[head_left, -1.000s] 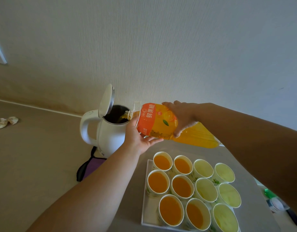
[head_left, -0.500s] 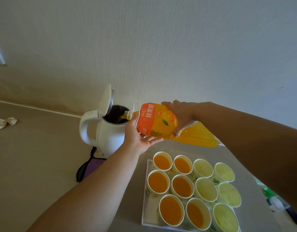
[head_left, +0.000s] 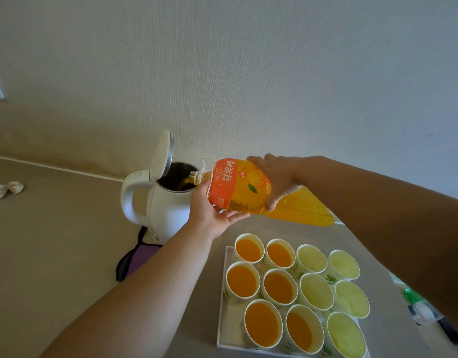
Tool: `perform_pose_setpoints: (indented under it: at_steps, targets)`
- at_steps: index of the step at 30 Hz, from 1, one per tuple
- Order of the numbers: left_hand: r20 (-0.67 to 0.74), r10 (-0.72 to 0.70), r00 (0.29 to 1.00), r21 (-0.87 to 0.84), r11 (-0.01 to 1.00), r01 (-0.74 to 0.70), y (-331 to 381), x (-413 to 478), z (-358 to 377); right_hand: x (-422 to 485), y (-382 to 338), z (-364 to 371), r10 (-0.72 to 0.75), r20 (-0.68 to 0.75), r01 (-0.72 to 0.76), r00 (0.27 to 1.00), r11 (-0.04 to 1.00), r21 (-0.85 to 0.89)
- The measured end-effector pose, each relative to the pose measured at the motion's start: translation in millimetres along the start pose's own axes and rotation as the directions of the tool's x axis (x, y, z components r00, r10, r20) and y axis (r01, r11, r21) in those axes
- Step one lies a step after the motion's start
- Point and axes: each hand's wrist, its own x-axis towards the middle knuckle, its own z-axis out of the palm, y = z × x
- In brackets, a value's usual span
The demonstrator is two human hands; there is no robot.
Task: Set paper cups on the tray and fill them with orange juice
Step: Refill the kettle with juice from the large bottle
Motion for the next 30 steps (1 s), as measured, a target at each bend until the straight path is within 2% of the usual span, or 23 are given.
perform_pose_setpoints:
  at_steps: [30]
  targets:
    - [0.013,0.002,1.000,0.011,1.000,-0.002,0.2,-3.4,0.9,-0.9,-1.8,-1.4,-0.001,-0.008,0.001,1.000,1.000,-0.005]
